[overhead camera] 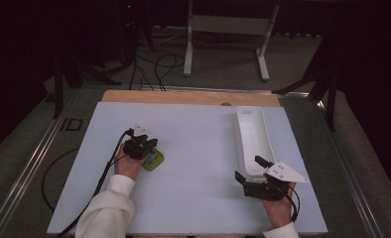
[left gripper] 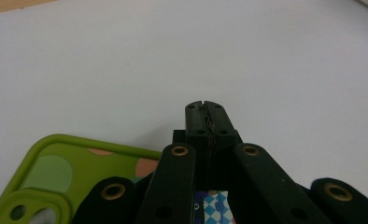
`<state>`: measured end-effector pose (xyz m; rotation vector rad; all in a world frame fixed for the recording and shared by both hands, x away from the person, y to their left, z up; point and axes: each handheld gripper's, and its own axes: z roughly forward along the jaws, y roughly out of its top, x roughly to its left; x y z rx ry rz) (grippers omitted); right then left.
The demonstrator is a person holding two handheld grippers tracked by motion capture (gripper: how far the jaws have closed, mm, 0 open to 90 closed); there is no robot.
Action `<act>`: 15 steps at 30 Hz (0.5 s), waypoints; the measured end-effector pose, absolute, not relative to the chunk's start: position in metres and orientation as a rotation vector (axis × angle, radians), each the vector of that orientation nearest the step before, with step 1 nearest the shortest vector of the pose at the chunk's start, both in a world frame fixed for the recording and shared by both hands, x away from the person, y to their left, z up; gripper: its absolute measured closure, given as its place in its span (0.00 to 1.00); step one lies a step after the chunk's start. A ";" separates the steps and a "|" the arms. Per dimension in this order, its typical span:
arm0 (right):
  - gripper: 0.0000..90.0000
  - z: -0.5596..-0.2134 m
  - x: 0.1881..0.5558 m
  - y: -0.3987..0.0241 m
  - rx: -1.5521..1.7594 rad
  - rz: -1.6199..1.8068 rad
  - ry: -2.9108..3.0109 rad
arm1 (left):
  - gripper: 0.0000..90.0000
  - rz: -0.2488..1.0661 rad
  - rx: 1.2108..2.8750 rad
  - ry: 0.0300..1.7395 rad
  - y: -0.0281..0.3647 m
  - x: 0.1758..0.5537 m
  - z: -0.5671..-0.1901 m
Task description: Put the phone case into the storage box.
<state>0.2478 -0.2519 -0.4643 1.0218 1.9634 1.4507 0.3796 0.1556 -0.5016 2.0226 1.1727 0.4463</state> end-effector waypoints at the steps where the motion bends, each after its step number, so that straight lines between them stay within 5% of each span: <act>1: 0.10 -0.464 0.248 -0.252 1.026 1.450 1.965 | 1.00 0.443 2.030 1.172 0.154 0.380 -0.502; 15: 0.10 -0.465 0.248 -0.253 1.022 1.449 1.965 | 1.00 0.402 2.090 1.146 0.129 0.385 -0.503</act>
